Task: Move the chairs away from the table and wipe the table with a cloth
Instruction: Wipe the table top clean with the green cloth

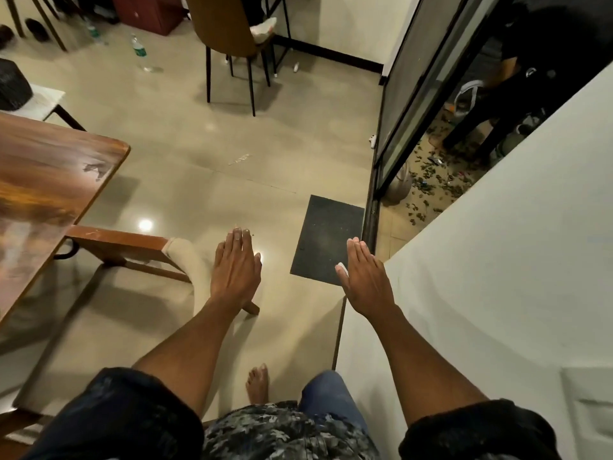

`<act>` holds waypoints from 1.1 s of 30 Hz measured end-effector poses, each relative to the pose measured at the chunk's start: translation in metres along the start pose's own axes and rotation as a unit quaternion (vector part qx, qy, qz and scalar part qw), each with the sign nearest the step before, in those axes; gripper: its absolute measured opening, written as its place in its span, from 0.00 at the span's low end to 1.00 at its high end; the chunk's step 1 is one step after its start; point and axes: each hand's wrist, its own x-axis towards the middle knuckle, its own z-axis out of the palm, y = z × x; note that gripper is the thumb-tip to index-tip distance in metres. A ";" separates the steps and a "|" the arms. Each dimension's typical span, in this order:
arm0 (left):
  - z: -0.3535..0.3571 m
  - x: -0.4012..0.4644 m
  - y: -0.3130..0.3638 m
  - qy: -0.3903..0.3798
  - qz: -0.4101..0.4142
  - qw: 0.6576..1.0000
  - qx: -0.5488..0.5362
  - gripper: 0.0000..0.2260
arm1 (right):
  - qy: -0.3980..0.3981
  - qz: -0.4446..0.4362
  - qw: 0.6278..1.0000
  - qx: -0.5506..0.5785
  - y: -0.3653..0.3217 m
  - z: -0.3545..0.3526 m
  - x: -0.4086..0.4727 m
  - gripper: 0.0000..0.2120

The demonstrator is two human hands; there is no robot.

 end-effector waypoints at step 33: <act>-0.077 0.260 -0.080 0.098 -0.288 0.952 -0.033 0.29 | -0.067 -0.281 0.948 -0.131 -0.129 -0.084 0.467 0.32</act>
